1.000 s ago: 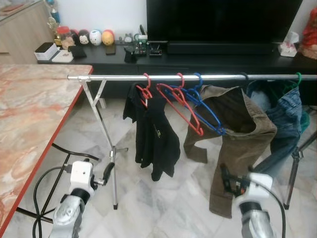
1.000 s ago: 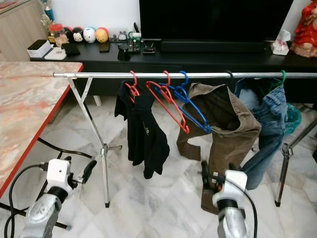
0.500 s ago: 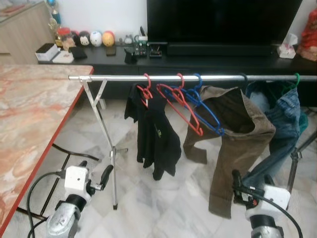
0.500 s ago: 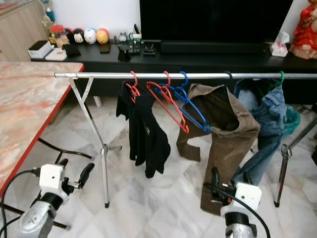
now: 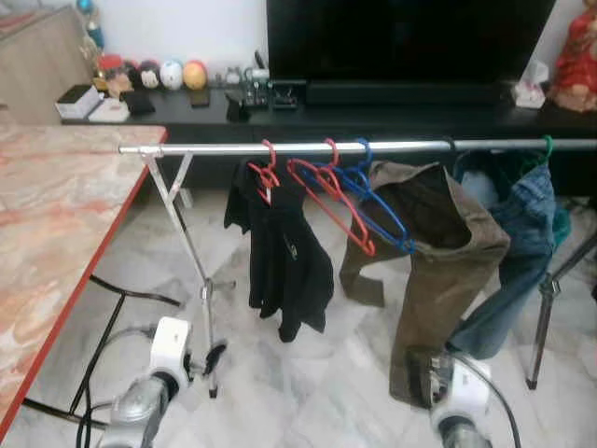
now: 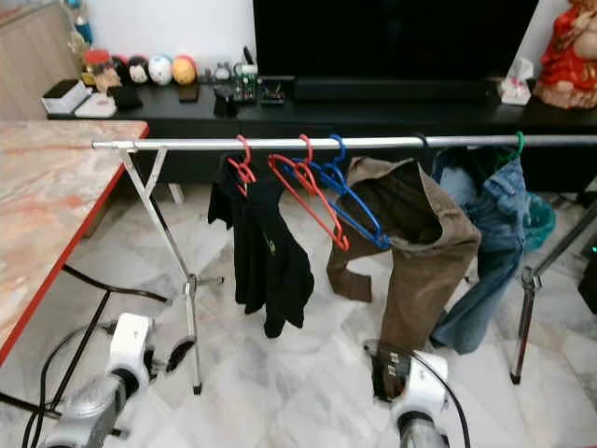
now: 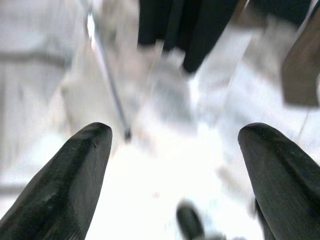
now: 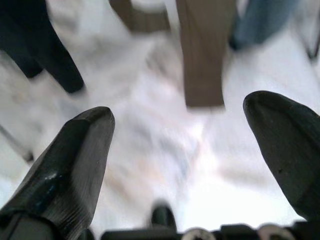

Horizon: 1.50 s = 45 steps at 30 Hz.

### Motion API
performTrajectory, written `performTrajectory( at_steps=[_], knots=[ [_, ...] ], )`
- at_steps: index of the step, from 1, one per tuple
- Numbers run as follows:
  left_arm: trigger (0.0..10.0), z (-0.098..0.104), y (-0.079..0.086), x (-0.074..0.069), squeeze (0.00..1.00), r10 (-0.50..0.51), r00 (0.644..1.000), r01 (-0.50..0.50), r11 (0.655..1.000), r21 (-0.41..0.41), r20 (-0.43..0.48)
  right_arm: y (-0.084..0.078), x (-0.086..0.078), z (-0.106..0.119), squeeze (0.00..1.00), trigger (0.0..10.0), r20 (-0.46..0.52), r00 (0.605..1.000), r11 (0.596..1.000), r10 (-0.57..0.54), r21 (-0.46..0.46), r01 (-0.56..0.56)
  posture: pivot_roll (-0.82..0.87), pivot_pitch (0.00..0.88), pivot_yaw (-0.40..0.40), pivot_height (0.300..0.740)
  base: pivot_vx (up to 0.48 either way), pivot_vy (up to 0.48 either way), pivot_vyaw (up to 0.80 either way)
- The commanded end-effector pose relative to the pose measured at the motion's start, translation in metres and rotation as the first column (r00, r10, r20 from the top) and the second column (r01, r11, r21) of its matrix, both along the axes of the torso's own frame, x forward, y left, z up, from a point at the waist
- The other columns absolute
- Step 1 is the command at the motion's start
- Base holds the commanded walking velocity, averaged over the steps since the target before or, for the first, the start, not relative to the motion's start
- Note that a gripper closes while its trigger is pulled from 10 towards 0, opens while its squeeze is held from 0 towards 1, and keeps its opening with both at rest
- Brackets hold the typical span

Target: Hang hanger

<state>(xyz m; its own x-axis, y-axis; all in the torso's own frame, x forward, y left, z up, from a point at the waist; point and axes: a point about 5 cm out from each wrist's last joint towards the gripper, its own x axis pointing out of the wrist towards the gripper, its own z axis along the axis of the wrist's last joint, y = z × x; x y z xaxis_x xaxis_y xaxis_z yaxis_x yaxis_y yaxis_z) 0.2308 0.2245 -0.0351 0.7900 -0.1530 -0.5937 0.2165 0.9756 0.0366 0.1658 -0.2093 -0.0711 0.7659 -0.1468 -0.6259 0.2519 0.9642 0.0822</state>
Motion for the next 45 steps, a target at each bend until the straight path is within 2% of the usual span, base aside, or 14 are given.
performTrajectory(
  at_steps=[1,4,5,6,7,12,15,24,31,35,45],
  knots=[
    [10.0,-0.014,0.006,-0.017,0.00,0.016,0.993,-0.010,0.999,0.050,-0.113,0.000,-0.008,-0.009,0.00,10.0,-0.077,0.997,1.000,-0.013,0.022,0.015,0.03,0.000,0.019,0.740,0.000,0.000,0.00],
    [10.0,-0.030,0.009,-0.038,0.00,0.042,0.973,-0.020,0.995,0.098,-0.228,0.001,-0.029,-0.021,0.00,10.0,-0.193,0.981,0.999,-0.019,0.043,0.028,0.03,0.000,0.019,0.740,0.000,0.000,0.00],
    [10.0,-0.030,0.009,-0.038,0.00,0.042,0.973,-0.020,0.995,0.098,-0.228,0.001,-0.029,-0.021,0.00,10.0,-0.193,0.981,0.999,-0.019,0.043,0.028,0.03,0.000,0.019,0.740,0.000,0.000,0.00],
    [10.0,-0.034,0.011,-0.044,0.00,0.093,0.962,-0.070,0.993,0.095,-0.255,0.003,-0.035,-0.026,0.00,10.0,-0.238,0.971,0.999,0.000,0.043,0.010,0.04,0.000,0.017,0.740,0.000,0.000,0.00],
    [10.0,-0.034,0.011,-0.045,0.00,0.104,0.960,-0.081,0.992,0.097,-0.259,0.004,-0.035,-0.026,0.00,10.0,-0.237,0.972,0.999,0.011,0.051,0.001,0.04,0.000,0.014,0.740,0.000,0.000,0.00],
    [10.0,-0.034,0.011,-0.043,0.00,0.126,0.958,-0.105,0.990,0.094,-0.257,0.010,-0.025,-0.023,0.00,10.0,-0.194,0.981,0.996,0.014,0.088,0.004,0.03,0.000,0.019,0.740,0.000,0.000,0.00],
    [10.0,-0.034,0.007,-0.041,0.00,0.104,0.961,-0.083,0.992,0.091,-0.258,0.012,-0.020,-0.022,0.00,10.0,-0.178,0.984,0.994,-0.009,0.101,0.028,0.03,0.000,0.021,0.740,0.000,0.000,0.00],
    [10.0,-0.035,0.002,-0.040,0.00,0.099,0.961,-0.078,0.993,0.088,-0.259,0.016,-0.020,-0.023,0.00,10.0,-0.187,0.982,0.994,0.007,0.111,0.014,0.03,0.000,0.021,0.740,0.000,0.000,0.00],
    [10.0,-0.037,0.002,-0.044,0.00,0.106,0.958,-0.086,0.992,0.088,-0.266,0.010,-0.021,-0.022,0.00,10.0,-0.179,0.984,0.994,-0.010,0.105,0.030,0.03,0.000,0.019,0.740,0.000,0.000,0.00],
    [10.0,-0.038,0.002,-0.046,0.00,0.116,0.956,-0.096,0.992,0.085,-0.269,0.007,-0.016,-0.019,0.00,10.0,-0.154,0.988,0.994,-0.015,0.107,0.032,0.03,0.000,0.020,0.740,0.000,0.000,0.00],
    [10.0,-0.042,0.001,-0.052,0.00,0.116,0.952,-0.096,0.992,0.086,-0.284,0.010,-0.010,-0.018,0.00,10.0,-0.155,0.988,0.993,0.007,0.114,0.011,0.03,0.000,0.018,0.740,0.000,0.000,0.00]
  ],
)
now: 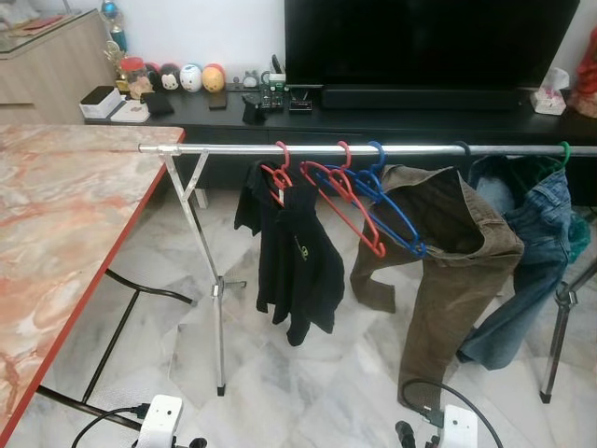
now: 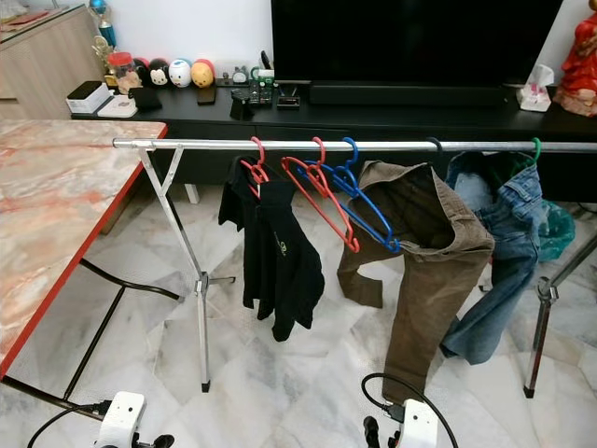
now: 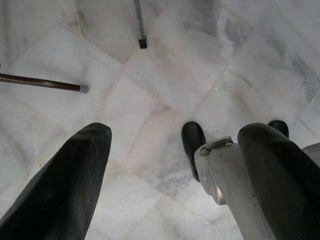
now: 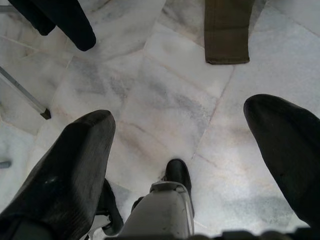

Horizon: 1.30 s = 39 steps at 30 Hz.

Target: Hang hanger

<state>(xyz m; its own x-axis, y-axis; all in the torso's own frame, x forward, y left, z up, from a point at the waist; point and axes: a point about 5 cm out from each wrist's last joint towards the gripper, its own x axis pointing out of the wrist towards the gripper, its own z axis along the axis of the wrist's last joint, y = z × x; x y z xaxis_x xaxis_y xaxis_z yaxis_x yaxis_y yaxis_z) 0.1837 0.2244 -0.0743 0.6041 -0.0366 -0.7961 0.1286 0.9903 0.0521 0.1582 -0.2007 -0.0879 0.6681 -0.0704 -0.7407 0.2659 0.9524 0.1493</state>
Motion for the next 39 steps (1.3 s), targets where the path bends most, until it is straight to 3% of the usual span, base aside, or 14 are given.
performTrajectory(
  at_steps=[1,14,39],
  knots=[
    [10.0,-0.003,0.001,-0.005,0.00,0.006,1.000,-0.006,1.000,0.007,-0.016,0.001,-0.003,-0.002,0.00,10.0,-0.014,1.000,1.000,-0.005,0.007,0.005,0.03,0.000,0.018,0.740,0.000,0.000,0.00],
    [10.0,-0.004,0.001,-0.009,0.00,-0.006,1.000,0.007,1.000,0.011,-0.023,0.001,-0.009,-0.004,0.00,10.0,-0.036,0.999,1.000,0.004,0.013,-0.003,0.03,0.000,0.015,0.740,0.000,0.000,0.00],
    [10.0,-0.001,0.001,-0.004,0.00,-0.037,0.999,0.037,0.999,0.016,0.000,0.004,-0.015,-0.007,0.00,10.0,-0.058,0.998,1.000,0.022,0.018,-0.021,0.04,0.000,0.015,0.740,0.000,-0.306,0.00]
  ],
)
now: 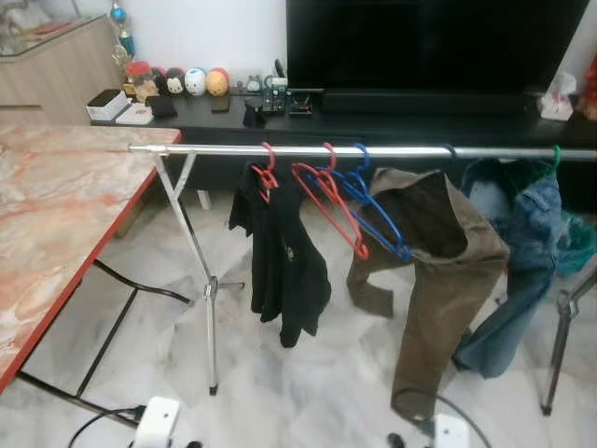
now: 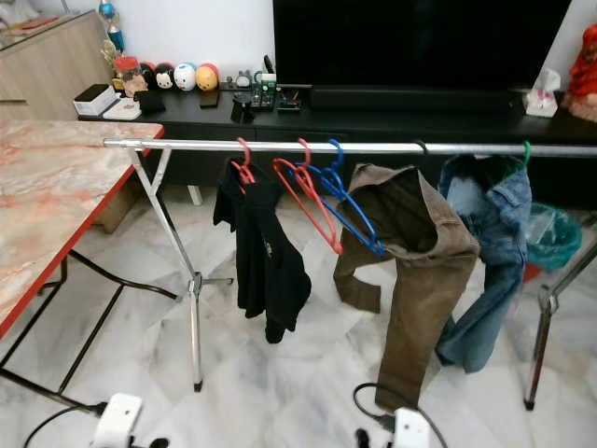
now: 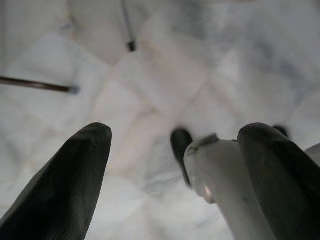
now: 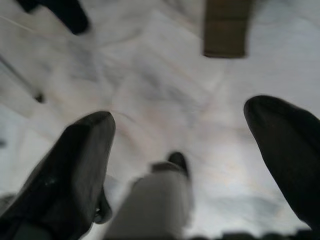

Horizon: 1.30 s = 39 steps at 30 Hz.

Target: Hang hanger

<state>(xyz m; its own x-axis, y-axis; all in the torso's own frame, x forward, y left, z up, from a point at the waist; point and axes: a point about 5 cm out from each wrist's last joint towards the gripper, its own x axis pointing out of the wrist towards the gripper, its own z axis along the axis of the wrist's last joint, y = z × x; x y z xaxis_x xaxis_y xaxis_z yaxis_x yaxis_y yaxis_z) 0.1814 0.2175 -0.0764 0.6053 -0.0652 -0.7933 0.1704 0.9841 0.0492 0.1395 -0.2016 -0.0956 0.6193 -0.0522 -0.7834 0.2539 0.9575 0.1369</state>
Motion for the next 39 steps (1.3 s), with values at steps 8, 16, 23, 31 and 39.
performTrajectory(
  at_steps=[8,16,23,31,39],
  knots=[
    [10.0,0.002,0.008,-0.001,0.00,0.018,1.000,-0.018,1.000,0.017,0.006,0.006,0.006,0.002,0.00,10.0,0.026,1.000,1.000,-0.011,0.016,0.011,0.04,0.000,0.015,0.740,0.000,-0.201,0.00],
    [10.0,0.001,0.008,-0.001,0.00,0.035,0.999,-0.035,0.999,0.002,0.012,0.006,0.008,0.002,0.00,10.0,0.030,0.999,1.000,-0.010,0.013,0.009,0.05,0.000,0.014,0.740,0.000,0.000,0.00],
    [10.0,0.001,0.009,-0.002,0.00,0.041,0.999,-0.041,0.999,0.001,0.012,-0.003,0.025,0.012,0.00,10.0,0.122,0.991,0.998,-0.063,-0.009,0.064,0.04,0.000,0.018,0.740,0.000,0.000,0.00],
    [10.0,0.002,0.012,-0.002,0.00,0.055,0.998,-0.056,0.998,0.010,0.029,-0.027,0.073,0.053,0.00,10.0,0.426,0.900,0.985,-0.090,-0.097,0.144,0.04,0.000,0.019,0.740,0.000,0.000,0.00],
    [10.0,0.001,0.011,-0.003,0.00,0.075,0.997,-0.075,0.997,0.004,0.032,-0.033,0.104,0.099,0.00,10.0,0.670,0.742,0.973,-0.012,-0.163,0.163,0.04,0.000,0.019,0.740,0.000,0.000,0.00]
  ],
)
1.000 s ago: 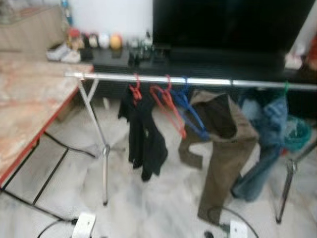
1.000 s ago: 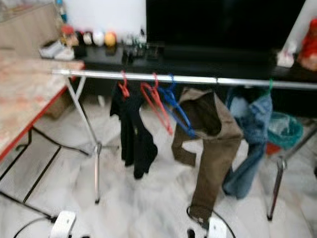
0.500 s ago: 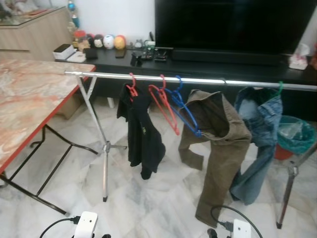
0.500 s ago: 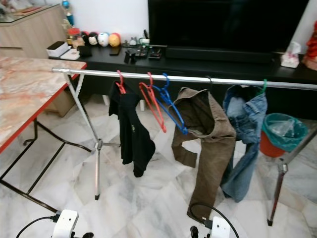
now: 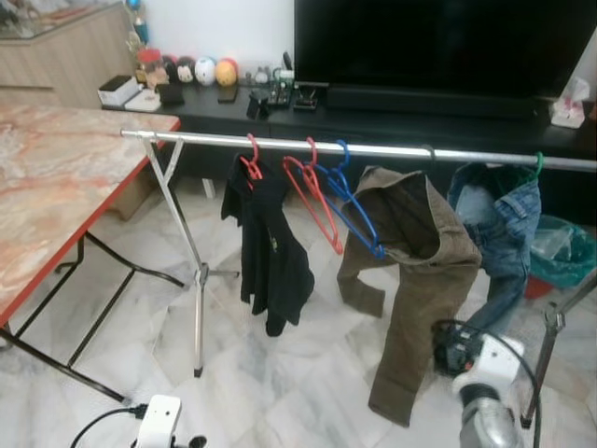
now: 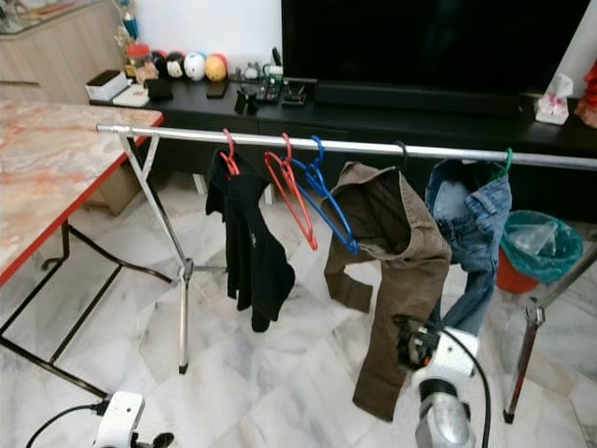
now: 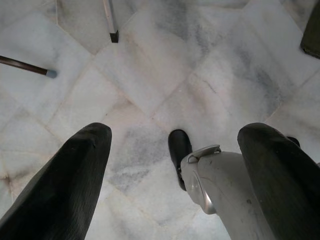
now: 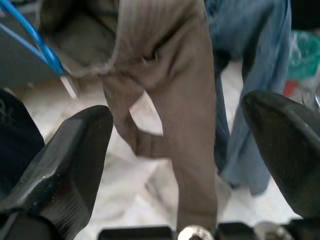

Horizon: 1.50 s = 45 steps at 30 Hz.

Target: Hang hanger

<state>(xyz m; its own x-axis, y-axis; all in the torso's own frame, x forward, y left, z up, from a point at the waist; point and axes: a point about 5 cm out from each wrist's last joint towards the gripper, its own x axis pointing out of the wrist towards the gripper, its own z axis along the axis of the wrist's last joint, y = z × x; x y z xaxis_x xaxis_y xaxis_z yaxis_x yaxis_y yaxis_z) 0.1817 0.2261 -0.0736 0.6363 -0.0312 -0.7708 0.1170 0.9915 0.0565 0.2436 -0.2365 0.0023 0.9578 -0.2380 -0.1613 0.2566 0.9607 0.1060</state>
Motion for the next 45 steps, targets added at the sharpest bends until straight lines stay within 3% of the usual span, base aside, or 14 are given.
performTrajectory(
  at_steps=[1,15,29,45],
  knots=[
    [10.0,-0.001,0.002,-0.004,0.00,0.026,1.000,-0.026,1.000,0.001,-0.004,0.003,0.000,0.002,0.00,10.0,0.024,1.000,1.000,0.001,-0.003,0.000,0.04,0.000,0.019,0.740,0.000,0.000,0.00],
    [10.0,0.000,0.006,-0.003,0.00,0.065,0.998,-0.065,0.998,-0.001,0.016,0.018,0.025,0.030,0.00,10.0,0.135,0.990,0.999,0.045,0.015,-0.047,0.04,0.000,0.014,0.740,0.209,0.000,-0.21],
    [10.0,0.000,0.005,-0.003,0.00,0.071,0.997,-0.071,0.997,-0.009,0.012,0.025,0.029,0.037,0.00,10.0,0.153,0.983,0.994,0.101,0.030,-0.107,0.04,0.000,0.010,0.740,0.266,0.000,0.00],
    [10.0,0.000,0.005,-0.003,0.00,0.069,0.997,-0.069,0.998,-0.010,0.022,0.018,0.032,0.048,0.00,10.0,0.189,0.977,0.994,0.101,0.018,-0.106,0.03,0.000,0.011,0.740,0.111,0.000,0.00]
  ],
)
